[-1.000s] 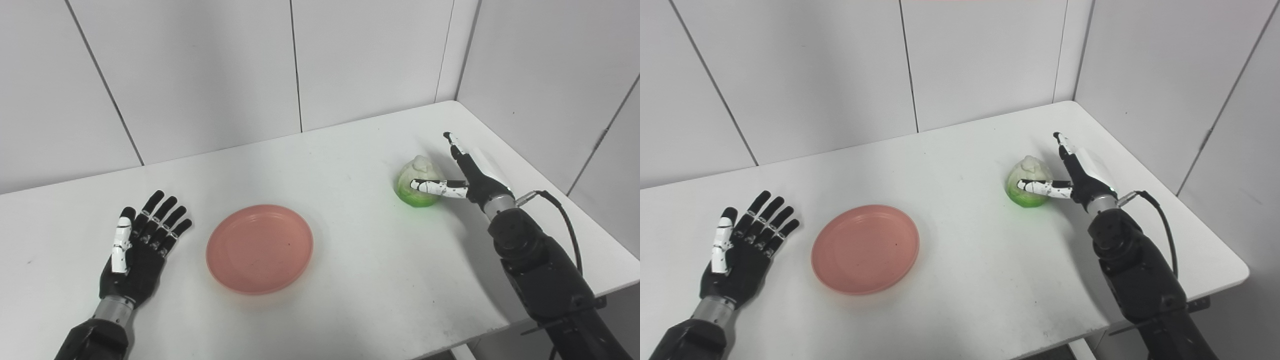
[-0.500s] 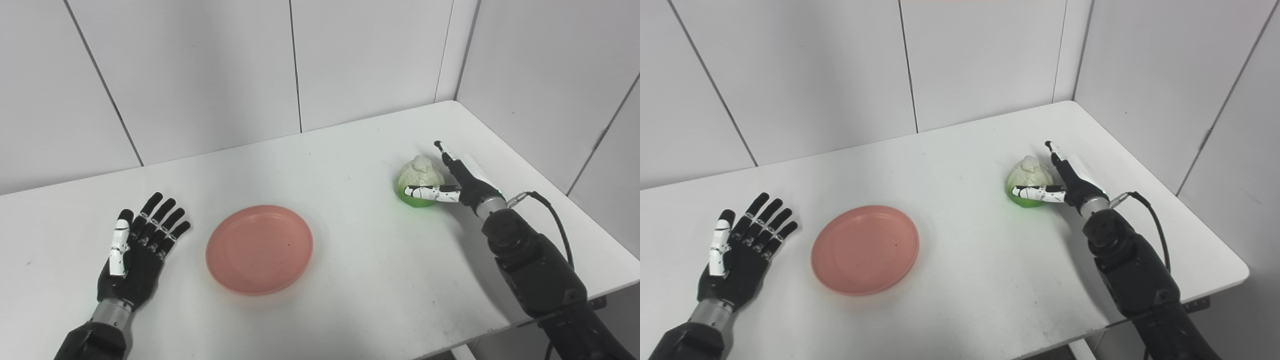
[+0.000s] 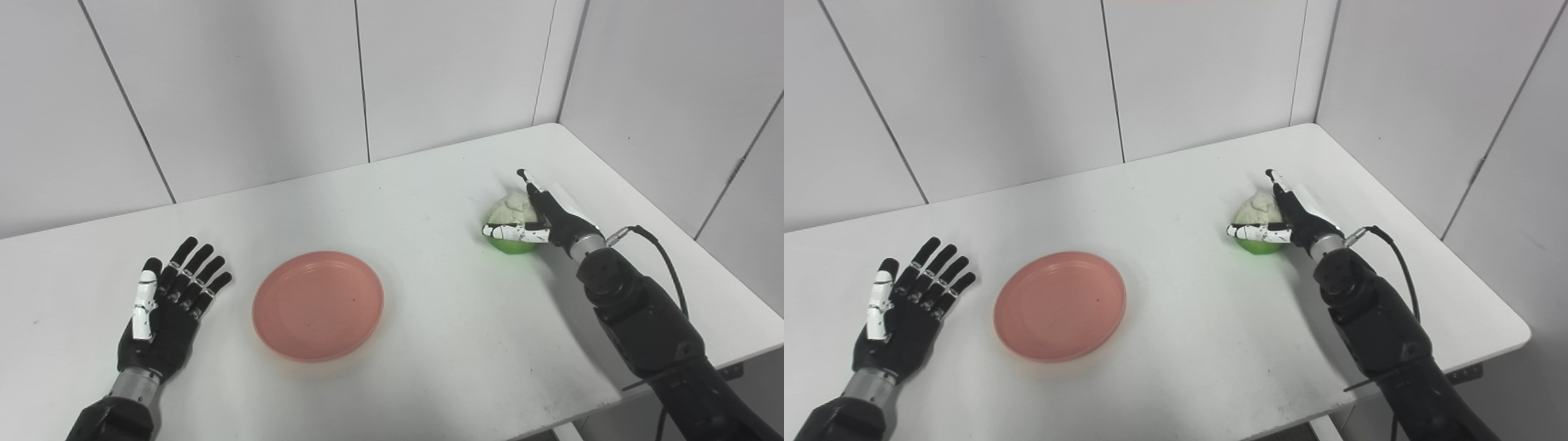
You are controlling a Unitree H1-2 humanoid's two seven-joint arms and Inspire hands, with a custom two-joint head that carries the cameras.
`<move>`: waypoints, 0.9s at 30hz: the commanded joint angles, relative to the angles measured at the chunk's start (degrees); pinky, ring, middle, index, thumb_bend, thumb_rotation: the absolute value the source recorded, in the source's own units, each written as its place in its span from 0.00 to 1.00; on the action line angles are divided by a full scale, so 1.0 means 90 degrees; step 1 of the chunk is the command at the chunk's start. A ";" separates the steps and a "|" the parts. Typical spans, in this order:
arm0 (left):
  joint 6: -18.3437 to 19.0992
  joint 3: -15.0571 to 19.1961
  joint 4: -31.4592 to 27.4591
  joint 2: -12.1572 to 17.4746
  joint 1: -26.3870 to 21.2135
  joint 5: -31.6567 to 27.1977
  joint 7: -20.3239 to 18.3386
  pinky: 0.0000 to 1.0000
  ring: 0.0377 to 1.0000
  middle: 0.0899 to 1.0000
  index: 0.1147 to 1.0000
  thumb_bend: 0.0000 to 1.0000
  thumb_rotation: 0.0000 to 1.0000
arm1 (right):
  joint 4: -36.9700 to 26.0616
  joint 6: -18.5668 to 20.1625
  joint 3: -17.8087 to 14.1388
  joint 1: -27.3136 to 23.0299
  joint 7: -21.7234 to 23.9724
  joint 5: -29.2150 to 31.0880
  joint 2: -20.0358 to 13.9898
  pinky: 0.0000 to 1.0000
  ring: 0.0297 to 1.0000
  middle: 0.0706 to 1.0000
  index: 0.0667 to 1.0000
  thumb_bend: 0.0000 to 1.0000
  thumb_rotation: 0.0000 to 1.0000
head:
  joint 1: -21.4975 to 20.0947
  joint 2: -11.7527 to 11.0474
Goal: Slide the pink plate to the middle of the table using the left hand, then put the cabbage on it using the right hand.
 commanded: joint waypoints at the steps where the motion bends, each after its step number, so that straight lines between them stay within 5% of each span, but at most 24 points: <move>1: 0.0349 -0.0035 0.0257 0.0043 0.0376 0.0154 0.0219 0.82 0.86 0.87 0.85 0.58 0.82 | -0.0079 -0.0021 -0.0030 -0.0318 -0.0018 0.0011 -0.0097 0.89 1.00 1.00 1.00 1.00 0.54 | -0.0017 0.0014; 11: 0.0284 -0.0044 0.0366 0.0062 0.0365 0.0129 0.0119 0.84 0.86 0.87 0.86 0.58 0.83 | 0.0298 -0.0260 0.0023 -0.0449 -0.0070 0.0133 -0.0097 0.89 0.99 1.00 1.00 1.00 0.44 | -0.0001 0.0029; 19: 0.0231 -0.0059 0.0396 0.0059 0.0347 0.0177 0.0165 0.83 0.85 0.86 0.85 0.60 0.82 | 0.0147 0.0254 0.0020 -0.0470 -0.0027 0.0075 -0.0101 0.83 0.93 0.96 0.99 1.00 0.29 | -0.0011 0.0040; 24: 0.0236 -0.0070 0.0367 0.0058 0.0358 0.0190 0.0176 0.82 0.85 0.86 0.84 0.59 0.82 | 0.0033 0.0448 0.0042 -0.0453 -0.0079 -0.0063 -0.0108 0.81 0.87 0.89 0.92 1.00 0.20 | 0.0014 0.0054; 27: 0.0247 -0.0089 0.0311 0.0060 0.0375 0.0204 0.0185 0.83 0.85 0.86 0.85 0.58 0.84 | 0.0016 0.0427 -0.0004 -0.0428 -0.0202 -0.0089 -0.0064 0.69 0.73 0.75 0.78 0.95 0.05 | 0.0014 0.0054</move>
